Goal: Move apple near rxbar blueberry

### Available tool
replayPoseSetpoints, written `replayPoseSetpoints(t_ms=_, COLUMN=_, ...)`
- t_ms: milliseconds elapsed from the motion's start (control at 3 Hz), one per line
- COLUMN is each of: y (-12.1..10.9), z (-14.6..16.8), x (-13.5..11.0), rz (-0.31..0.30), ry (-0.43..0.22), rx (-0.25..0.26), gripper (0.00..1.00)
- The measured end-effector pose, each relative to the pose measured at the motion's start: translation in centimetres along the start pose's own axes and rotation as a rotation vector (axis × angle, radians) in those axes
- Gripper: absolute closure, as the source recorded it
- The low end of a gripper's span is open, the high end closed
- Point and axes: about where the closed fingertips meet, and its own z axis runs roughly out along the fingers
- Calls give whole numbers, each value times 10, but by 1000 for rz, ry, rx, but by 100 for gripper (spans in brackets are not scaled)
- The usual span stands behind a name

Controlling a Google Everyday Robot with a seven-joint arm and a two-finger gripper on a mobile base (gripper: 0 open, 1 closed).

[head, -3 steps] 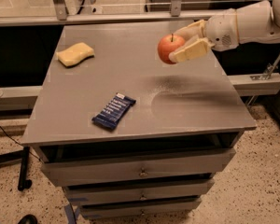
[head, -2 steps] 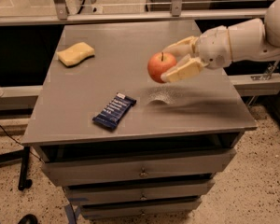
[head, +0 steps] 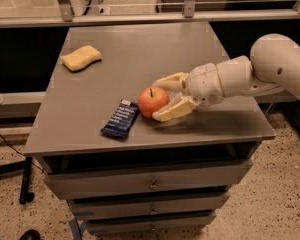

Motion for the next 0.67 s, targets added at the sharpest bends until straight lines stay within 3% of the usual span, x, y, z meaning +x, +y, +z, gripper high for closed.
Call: replayPoseSetpoints(t_ms=667, y=-1, z=-2, x=-4, rz=0, ry=0, rx=0, gripper=59)
